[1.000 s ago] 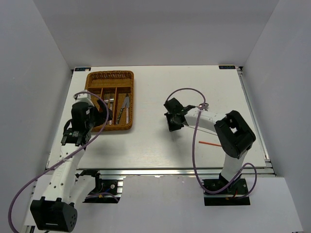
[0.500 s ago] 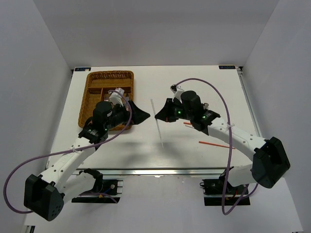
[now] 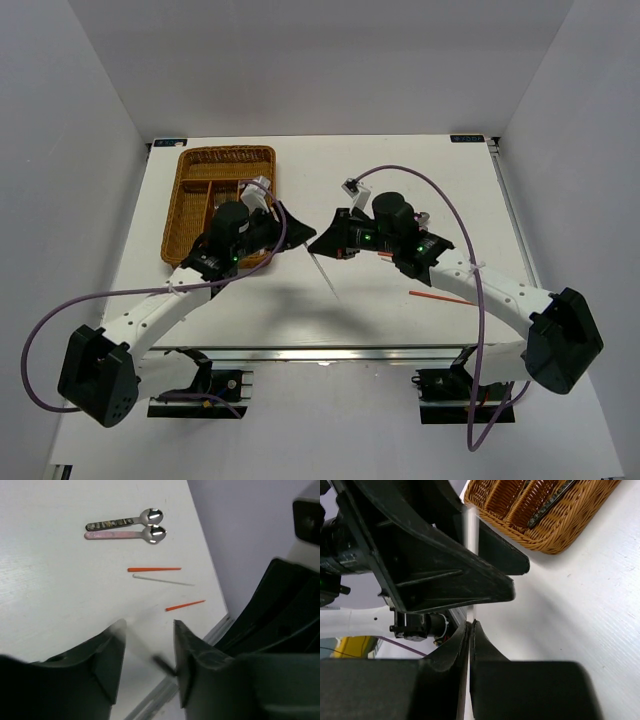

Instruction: Sort the eating utensils into containers

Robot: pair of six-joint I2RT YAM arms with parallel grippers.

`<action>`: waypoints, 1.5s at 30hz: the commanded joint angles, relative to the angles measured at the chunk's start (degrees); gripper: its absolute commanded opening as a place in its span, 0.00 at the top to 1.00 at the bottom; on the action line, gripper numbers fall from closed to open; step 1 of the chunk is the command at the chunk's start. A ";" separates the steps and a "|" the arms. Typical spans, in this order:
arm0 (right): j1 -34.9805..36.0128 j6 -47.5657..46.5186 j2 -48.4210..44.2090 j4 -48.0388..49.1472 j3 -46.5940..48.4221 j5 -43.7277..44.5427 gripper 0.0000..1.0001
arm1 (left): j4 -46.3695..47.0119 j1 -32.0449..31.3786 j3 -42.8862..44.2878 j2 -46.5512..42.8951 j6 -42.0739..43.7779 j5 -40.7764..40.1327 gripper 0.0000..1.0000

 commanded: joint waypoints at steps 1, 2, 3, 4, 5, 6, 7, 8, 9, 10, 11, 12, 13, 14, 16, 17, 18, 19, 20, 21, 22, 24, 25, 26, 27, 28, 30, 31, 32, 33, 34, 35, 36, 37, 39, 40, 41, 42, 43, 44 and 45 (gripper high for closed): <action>0.42 0.53 0.15 3.77 1.27 -1.75 1.00 | 2.68 -0.43 2.26 0.36 -0.92 -2.16 0.52; 0.42 0.70 0.24 4.04 1.09 -1.66 1.00 | 2.51 -0.43 2.70 0.53 -1.35 -3.12 0.64; 0.42 0.88 0.24 4.30 0.92 -1.23 1.00 | 2.07 -0.43 2.96 0.71 -1.44 -3.82 0.87; 0.33 0.88 0.32 4.66 0.74 -0.96 1.00 | 0.50 -0.43 3.40 0.89 -1.53 -4.87 0.97; 0.42 0.79 0.15 4.66 0.74 -0.87 1.00 | -0.56 -0.43 4.27 0.89 -1.36 -7.41 1.00; 0.42 0.71 -0.11 4.48 0.65 -0.18 0.96 | -1.96 -0.43 4.98 1.06 -1.18 -8.91 1.00; 0.33 0.44 -0.46 4.05 0.39 0.79 0.86 | -6.76 -0.34 6.03 1.15 0.65 -11.02 1.00; 0.25 0.18 -1.42 2.74 0.13 2.89 0.70 | -9.68 -0.34 9.52 1.67 2.23 -16.00 1.00; 0.16 -0.87 -2.13 1.94 -0.14 3.86 0.61 | -12.93 -0.34 11.73 2.20 4.42 -19.53 1.00; -0.10 -1.40 -2.75 0.89 -0.58 5.01 0.49 | -20.44 -0.08 14.36 2.99 8.71 -23.39 1.00; -0.54 -2.01 -3.53 -1.12 -0.84 6.06 0.32 | -24.52 0.09 17.43 5.43 10.66 -28.13 1.00; -0.81 -3.15 -5.02 -2.19 -1.28 8.25 0.25 | -32.39 0.27 23.82 7.11 12.95 -39.40 1.00; -1.16 -3.60 -5.91 -3.07 -1.54 9.31 0.22 | -36.13 0.97 27.01 8.87 16.62 -45.69 1.00; -1.86 -4.04 -6.70 -3.86 -2.42 10.19 0.18 | -38.86 1.58 29.83 10.71 18.23 -52.10 1.00; -2.39 -5.44 -8.99 -5.53 -3.30 12.04 0.14 | -43.78 5.77 36.95 16.25 21.30 -64.67 1.00; -2.91 -5.79 -9.69 -5.88 -4.09 12.40 0.12 | -44.07 7.98 38.98 17.92 24.45 -65.43 1.00; -3.09 -6.32 -10.83 -6.24 -4.36 12.66 0.12 | -44.60 10.44 41.09 21.59 25.70 -65.35 1.00; -3.62 -7.37 -11.27 -6.59 -4.62 12.84 0.11 | -44.60 14.99 45.55 23.46 27.63 -64.92 1.00; -3.80 -7.90 -11.80 -8.24 -4.97 13.01 0.11 | -44.25 16.69 47.68 25.48 28.60 -65.09 1.00; -3.97 -8.52 -12.67 -9.39 -5.24 13.54 0.11 | -42.68 18.19 49.53 29.24 30.01 -65.44 1.00; -4.15 -9.22 -13.21 -10.10 -5.41 13.89 0.11 | -41.45 19.94 52.85 31.02 33.33 -65.88 1.00; -4.67 -10.98 -14.78 -10.98 -6.37 14.85 0.11 | -36.99 20.57 55.77 34.36 37.03 -66.58 1.00; -4.85 -11.51 -15.23 -11.59 -6.73 15.03 0.11 | -35.13 21.10 57.00 37.59 39.92 -66.93 1.00; -5.20 -12.47 -15.58 -11.86 -7.08 15.12 0.11 | -33.46 21.54 59.10 39.10 41.26 -65.11 1.00; -5.38 -12.91 -15.93 -11.95 -7.43 15.04 0.11 | -31.00 21.89 60.26 40.69 42.40 -64.13 1.00; -5.55 -13.18 -15.94 -12.30 -7.61 14.86 0.11 | -30.72 22.24 62.79 44.01 45.37 -63.60 1.00; -5.64 -13.79 -15.50 -12.48 -7.96 13.55 0.11 | -29.32 22.42 64.31 46.75 47.41 -64.65 1.00; -5.64 -13.97 -15.23 -12.39 -8.05 12.85 0.11 | -28.96 22.68 64.83 48.51 49.34 -64.39 1.00; -5.73 -14.15 -14.88 -12.39 -8.14 12.14 0.11 | -28.00 22.77 64.14 49.05 50.23 -64.30 1.00; -5.73 -14.67 -14.10 -12.39 -8.05 10.83 0.11 | -25.73 22.77 63.44 49.40 51.02 -66.04 1.00; -5.82 -14.94 -13.57 -12.39 -7.79 10.47 0.11 | -24.49 22.86 62.65 49.58 52.77 -66.75 1.00; -5.73 -15.20 -12.87 -13.00 -7.53 10.21 0.11 | -23.17 23.03 61.60 49.32 53.65 -67.28 1.00; -5.82 -15.72 -12.60 -13.01 -7.26 9.94 0.11 | -20.02 23.12 58.98 49.14 54.45 -69.03 1.00; -5.73 -16.08 -12.33 -13.01 -6.82 9.76 0.11 | -19.21 23.56 58.17 48.88 54.98 -68.78 1.00; -5.82 -16.52 -11.81 -13.18 -6.30 9.50 0.11 | -16.93 24.17 55.19 47.56 54.72 -67.47 1.00; -5.91 -16.87 -11.72 -13.27 -5.94 9.50 0.11 | -15.78 24.18 53.78 46.86 54.63 -67.03 1.00; -5.82 -16.96 -11.46 -13.36 -5.33 9.41 0.11 | -14.29 24.18 51.85 46.07 54.89 -66.76 1.00; -5.82 -17.05 -11.45 -13.36 -5.07 9.41 0.10 | -10.80 24.26 48.09 44.76 55.24 -66.67 1.00; -5.82 -17.40 -11.37 -13.27 -4.89 9.32 0.11 | -9.20 24.35 46.31 44.22 55.24 -66.58 1.00; -5.82 -17.57 -11.37 -13.36 -4.45 9.32 0.11 | -7.88 24.44 44.73 43.70 54.98 -66.32 1.00; -5.82 -17.49 -11.37 -13.45 -4.27 9.32 0.11 | -5.95 24.70 43.41 42.73 54.63 -65.71 1.00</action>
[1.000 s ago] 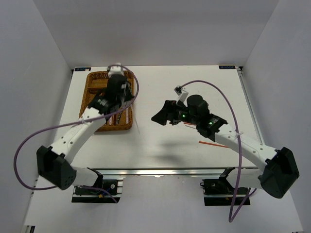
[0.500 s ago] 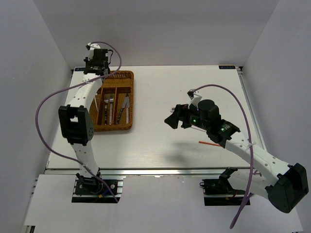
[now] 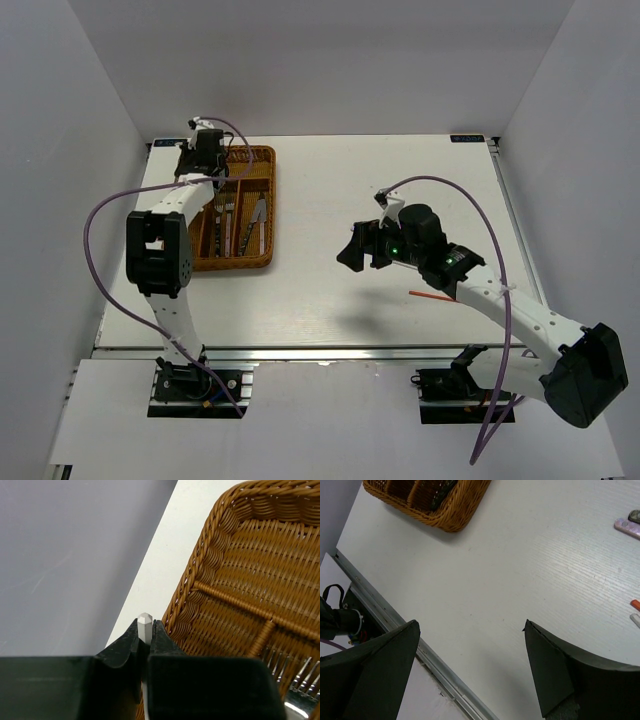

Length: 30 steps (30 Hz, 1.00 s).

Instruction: Sort the eating utensils into containers

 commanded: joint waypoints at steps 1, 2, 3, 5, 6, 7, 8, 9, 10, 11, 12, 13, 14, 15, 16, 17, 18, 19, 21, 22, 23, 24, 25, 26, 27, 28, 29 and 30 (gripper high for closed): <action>-0.11 -1.93 -0.24 0.50 3.53 -1.30 0.11 | 9.41 0.81 -5.92 -6.15 0.10 1.76 1.00; -0.11 -1.93 -0.76 0.50 3.53 -1.47 0.11 | 10.81 0.90 -7.61 -6.67 0.18 1.78 1.00; -0.11 -1.93 -1.12 0.59 3.53 -1.48 0.11 | 13.61 0.99 -8.93 -7.38 0.18 1.60 1.00; -0.11 -1.84 -1.91 0.67 3.44 -1.13 0.11 | 15.56 1.25 -11.83 -7.82 0.18 2.22 1.00; -0.20 -1.84 -2.17 0.59 3.44 -1.04 0.11 | 15.66 1.34 -12.36 -8.00 0.35 2.30 0.95; -0.11 -1.84 -2.26 0.41 3.53 -0.95 0.11 | 15.66 1.34 -12.54 -8.00 0.27 2.48 0.94; -0.20 -1.84 -2.35 0.32 3.53 -0.69 0.11 | 14.44 1.26 -12.28 -7.82 0.27 3.35 0.93; -0.11 -1.84 -2.26 0.32 3.62 -0.60 0.11 | 13.91 1.26 -11.93 -7.65 -0.08 3.71 0.88; -0.11 -1.93 -2.00 0.24 3.71 -0.60 0.11 | 13.38 1.34 -11.32 -7.04 -0.26 3.80 0.84; -0.20 -1.75 -1.91 0.06 3.80 -0.60 0.11 | 12.33 1.34 -10.97 -6.51 -0.43 3.71 0.79; -0.20 -1.75 -1.82 0.06 3.80 -0.68 0.11 | 12.06 1.26 -10.96 -6.33 -0.70 3.88 0.70; -0.11 -1.58 -1.74 -0.03 3.71 -0.68 0.11 | 12.14 1.34 -11.31 -6.15 -0.87 3.89 0.65; -0.11 -1.57 -1.82 -0.12 3.71 -0.68 0.11 | 12.23 1.26 -12.01 -6.24 -1.05 3.97 0.62; -0.20 -1.57 -1.82 -0.12 3.53 -0.51 0.11 | 12.23 1.26 -12.37 -6.50 -1.66 3.89 0.54; -0.11 -1.57 -2.00 -0.38 3.53 0.27 0.11 | 12.32 1.26 -12.63 -7.11 -1.84 3.71 0.52; -0.11 -1.75 -2.00 -0.64 3.62 0.80 0.11 | 12.32 1.34 -13.07 -7.47 -2.02 3.54 0.50; -0.11 -2.19 -2.00 -0.91 3.71 1.24 0.11 | 12.23 1.34 -13.07 -7.91 -2.19 3.45 0.48; -0.20 -2.36 -1.82 -1.26 3.97 2.38 0.11 | 12.06 1.34 -12.99 -8.43 -2.45 3.36 0.45; -0.29 -2.72 -1.74 -1.96 4.32 3.44 0.11 | 11.88 1.26 -12.81 -10.19 -2.98 2.92 0.44; -0.20 -2.89 -1.47 -2.22 4.41 4.06 0.11 | 11.88 1.34 -12.81 -10.89 -3.16 2.92 0.42; -0.29 -3.07 -1.30 -2.40 4.67 5.02 0.11 | 11.88 1.26 -12.90 -11.68 -3.33 2.92 0.38; -0.64 -3.07 -1.12 -2.92 4.85 5.55 0.11 | 10.31 1.34 -12.81 -13.25 -3.94 3.01 0.37; -0.73 -3.16 -0.51 -3.28 5.29 7.03 0.11 | 9.60 1.26 -12.81 -14.14 -4.47 3.18 0.33; -0.82 -3.16 -0.16 -3.80 5.55 8.09 0.11 | 9.33 1.34 -12.81 -15.19 -5.09 3.36 0.29; -1.08 -2.98 0.37 -5.29 5.90 9.24 0.11 | 8.98 1.34 -12.72 -17.38 -6.14 3.62 0.24; -1.25 -2.63 1.68 -6.35 6.34 12.47 0.11 | 7.33 1.26 -12.46 -18.45 -6.93 3.62 0.20; -1.52 -2.37 2.39 -7.40 7.48 14.24 0.11 | 6.01 1.26 -11.85 -19.41 -7.81 3.71 0.10; -1.78 -1.93 3.96 -9.59 8.18 15.82 0.11 | 4.25 1.26 -9.67 -21.08 -10.17 3.54 0.05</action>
